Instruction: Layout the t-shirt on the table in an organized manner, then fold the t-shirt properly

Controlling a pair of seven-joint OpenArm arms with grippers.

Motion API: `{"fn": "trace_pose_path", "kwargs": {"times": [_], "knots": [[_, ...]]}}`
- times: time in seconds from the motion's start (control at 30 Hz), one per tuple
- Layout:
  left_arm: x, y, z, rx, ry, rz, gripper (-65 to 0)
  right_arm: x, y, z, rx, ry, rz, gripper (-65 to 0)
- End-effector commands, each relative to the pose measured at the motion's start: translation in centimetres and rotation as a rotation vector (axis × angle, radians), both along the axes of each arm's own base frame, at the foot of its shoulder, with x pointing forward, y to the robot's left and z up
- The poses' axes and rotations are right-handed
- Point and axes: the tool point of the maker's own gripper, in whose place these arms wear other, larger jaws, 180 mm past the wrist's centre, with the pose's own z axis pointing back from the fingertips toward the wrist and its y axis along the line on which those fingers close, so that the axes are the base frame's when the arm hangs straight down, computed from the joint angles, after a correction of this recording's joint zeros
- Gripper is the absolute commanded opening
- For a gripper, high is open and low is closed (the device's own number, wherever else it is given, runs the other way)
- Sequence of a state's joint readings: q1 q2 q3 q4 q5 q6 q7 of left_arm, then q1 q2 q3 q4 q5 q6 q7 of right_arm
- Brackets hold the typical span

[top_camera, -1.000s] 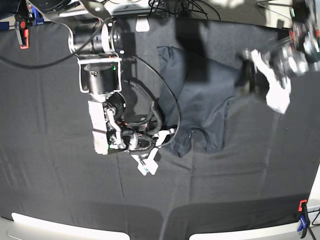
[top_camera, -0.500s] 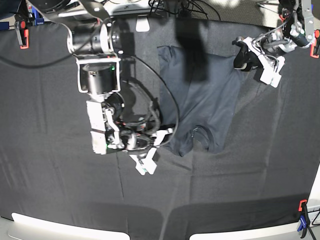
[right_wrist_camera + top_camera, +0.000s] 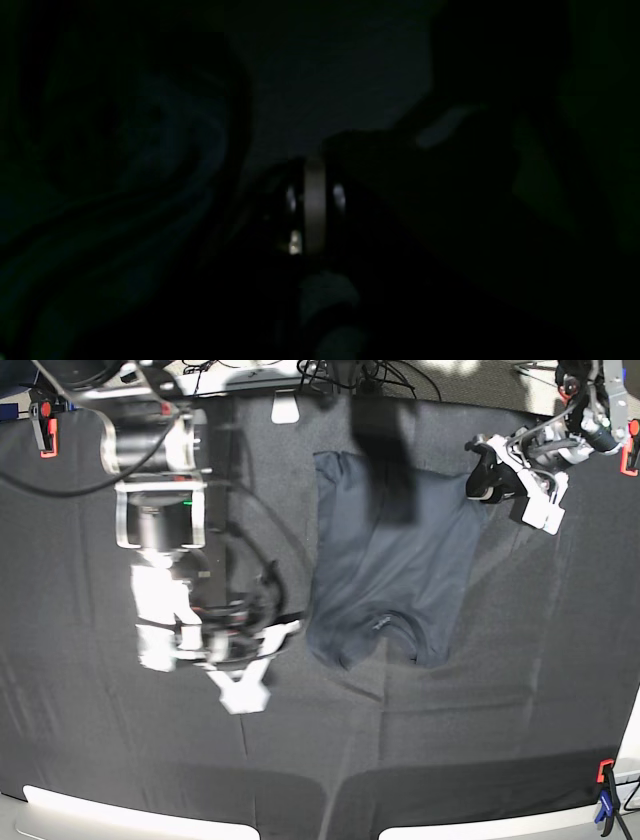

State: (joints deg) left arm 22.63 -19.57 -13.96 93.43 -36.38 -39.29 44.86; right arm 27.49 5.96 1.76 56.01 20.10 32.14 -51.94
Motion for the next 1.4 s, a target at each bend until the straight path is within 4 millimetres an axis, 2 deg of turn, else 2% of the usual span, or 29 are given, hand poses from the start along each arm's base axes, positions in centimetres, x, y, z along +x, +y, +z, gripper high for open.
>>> {"fn": "trace_pose_path", "kwargs": {"times": [0.0, 0.2, 0.33, 0.4, 0.47, 0.6, 0.73, 0.9, 1.1, 1.23, 1.37], "knots": [[0.5, 0.2, 1.0, 0.002, -0.036, -0.010, -52.0, 2.2, 0.3, 3.6, 0.034, -0.099, 0.015, -65.0], [1.0, 0.0, 2.0, 0.007, -0.068, -0.021, -52.0, 1.4, -0.2, 5.9, -0.054, -0.112, 0.087, -65.0], [2.4, 0.5, 4.7, 0.003, -0.154, -0.001, -52.6, 0.2, -1.3, 7.7, -0.090, -0.168, 0.095, -65.0], [3.1, 1.3, 6.3, -0.022, -0.201, 0.037, -58.1, -0.9, -2.2, 8.3, -0.130, -0.208, 0.083, -65.0], [3.6, 2.5, 7.5, -0.045, -0.235, 0.085, -65.0, -2.5, -3.2, 8.2, -0.165, -0.223, 0.078, -65.0], [4.1, 5.5, 9.1, -0.060, -0.270, 0.176, -65.0, -6.8, -5.0, 6.4, -0.210, -0.198, 0.063, -65.0], [3.1, 8.0, 9.2, -0.028, -0.236, 0.231, -65.0, -11.2, -7.5, 6.2, -0.233, -0.194, -0.013, -65.0], [-0.1, 9.9, 7.8, 0.012, -0.164, 0.279, -65.0, -17.5, -11.1, 6.7, -0.264, -0.170, -0.126, -65.0], [-5.9, 10.1, 5.2, 0.038, -0.001, 0.280, -65.0, -25.1, -12.8, 5.9, -0.278, -0.056, -0.221, -65.0], [-10.4, 10.1, 3.8, 0.054, 0.118, 0.279, -65.0, -30.3, -12.1, 4.0, -0.268, 0.067, -0.217, -65.0], [-15.2, 9.9, 2.7, 0.069, 0.242, 0.285, -65.0, -35.3, -9.7, 2.6, -0.192, 0.189, -0.208, -65.0]]}}
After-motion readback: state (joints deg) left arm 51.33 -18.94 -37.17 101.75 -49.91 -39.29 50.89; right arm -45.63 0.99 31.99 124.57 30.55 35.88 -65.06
